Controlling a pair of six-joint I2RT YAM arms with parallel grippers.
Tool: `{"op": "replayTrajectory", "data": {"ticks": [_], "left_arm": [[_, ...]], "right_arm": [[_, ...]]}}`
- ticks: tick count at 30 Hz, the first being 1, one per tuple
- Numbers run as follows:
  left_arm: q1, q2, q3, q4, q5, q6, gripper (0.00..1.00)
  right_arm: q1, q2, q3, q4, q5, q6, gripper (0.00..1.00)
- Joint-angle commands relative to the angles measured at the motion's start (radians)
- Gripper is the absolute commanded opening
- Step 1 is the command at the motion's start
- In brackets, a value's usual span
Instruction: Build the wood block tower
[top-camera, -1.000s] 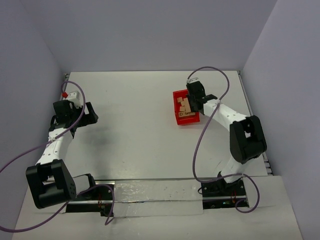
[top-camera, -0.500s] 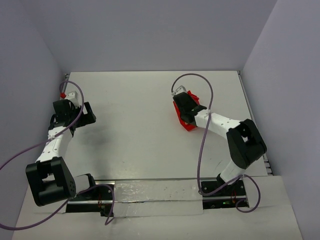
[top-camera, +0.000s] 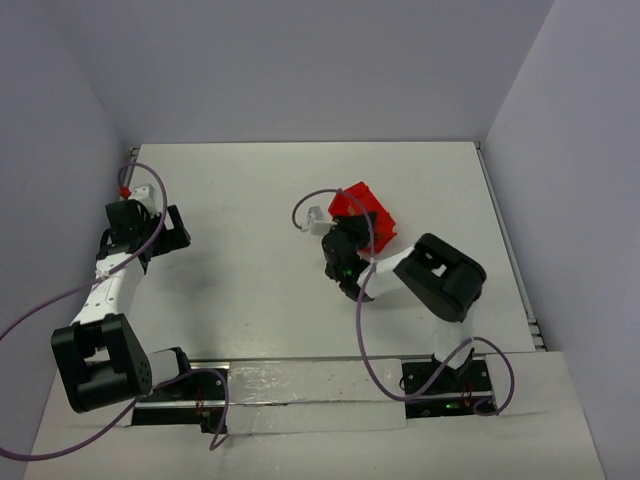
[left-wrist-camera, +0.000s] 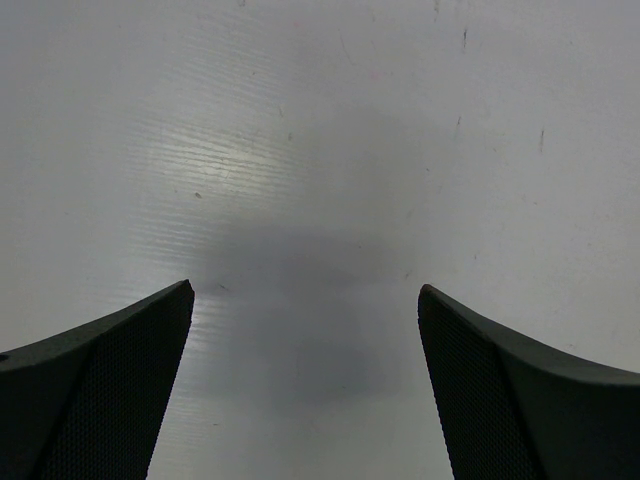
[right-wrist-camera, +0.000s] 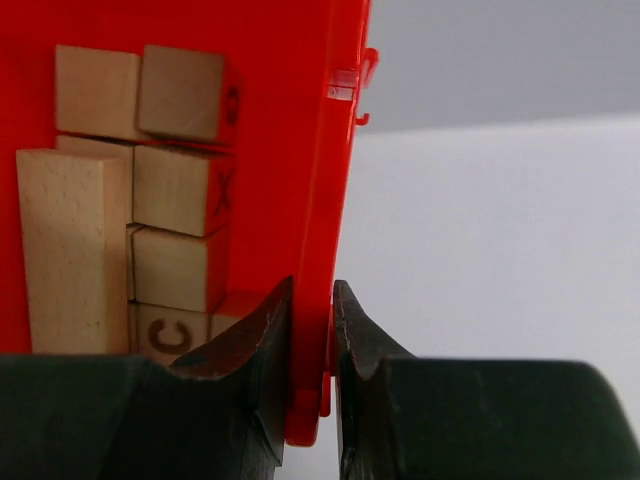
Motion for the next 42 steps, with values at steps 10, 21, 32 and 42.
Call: {"op": "replayTrajectory", "data": {"ticks": [10, 21, 32, 42], "left_arm": [[0.017, -0.021, 0.032, -0.011, 0.001, 0.008, 0.99], [0.020, -0.020, 0.032, -0.011, -0.001, 0.008, 0.99], [0.024, 0.027, 0.049, -0.016, 0.011, -0.005, 0.99], [0.031, 0.011, 0.040, -0.020, 0.015, 0.001, 0.99]], "right_arm": [[0.187, 0.200, -0.030, 0.812, -0.040, -0.572, 0.00], [0.325, 0.349, -0.063, 0.813, -0.098, -0.754, 0.00], [0.400, 0.478, 0.006, 0.812, -0.049, -0.888, 0.00], [0.433, 0.530, -0.018, 0.813, 0.001, -0.911, 0.00]]}}
